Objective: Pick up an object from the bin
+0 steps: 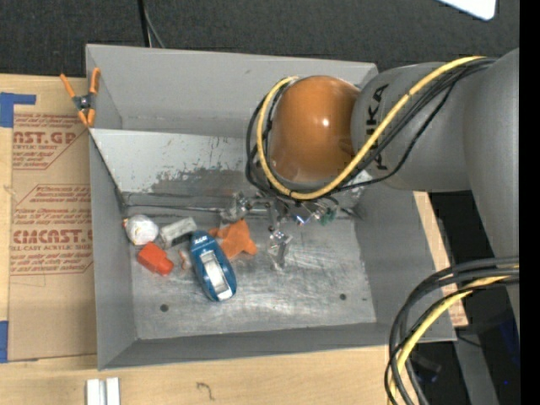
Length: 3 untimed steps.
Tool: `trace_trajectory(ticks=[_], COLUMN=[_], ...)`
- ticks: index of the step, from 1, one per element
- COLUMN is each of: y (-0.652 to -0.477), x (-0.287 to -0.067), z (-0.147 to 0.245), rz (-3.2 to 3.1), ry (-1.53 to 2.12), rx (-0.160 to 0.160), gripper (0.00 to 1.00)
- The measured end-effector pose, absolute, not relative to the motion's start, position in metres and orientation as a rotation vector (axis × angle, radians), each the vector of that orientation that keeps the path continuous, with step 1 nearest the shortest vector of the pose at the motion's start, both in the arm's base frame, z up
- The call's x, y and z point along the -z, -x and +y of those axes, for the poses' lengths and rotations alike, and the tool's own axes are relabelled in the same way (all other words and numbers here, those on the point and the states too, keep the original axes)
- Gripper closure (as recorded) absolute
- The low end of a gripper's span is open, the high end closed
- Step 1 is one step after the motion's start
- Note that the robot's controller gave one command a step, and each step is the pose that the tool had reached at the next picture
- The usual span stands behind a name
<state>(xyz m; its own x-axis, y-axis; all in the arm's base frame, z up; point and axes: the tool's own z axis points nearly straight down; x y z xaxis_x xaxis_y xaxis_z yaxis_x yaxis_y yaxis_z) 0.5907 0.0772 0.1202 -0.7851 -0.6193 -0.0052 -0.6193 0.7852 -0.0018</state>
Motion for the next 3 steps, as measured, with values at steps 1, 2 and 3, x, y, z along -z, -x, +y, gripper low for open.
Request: trace_trajectory(ticks=[1,2,3], y=[-0.59,-0.595,-0.595], x=[-0.095,-0.078,-0.078], z=[0.081,0.091,0.091], rz=[2.696,2.524,2.524], ry=[1.593,1.823,1.824], rx=[0.003,0.003,0.003], gripper=[0.0,1.0,1.0])
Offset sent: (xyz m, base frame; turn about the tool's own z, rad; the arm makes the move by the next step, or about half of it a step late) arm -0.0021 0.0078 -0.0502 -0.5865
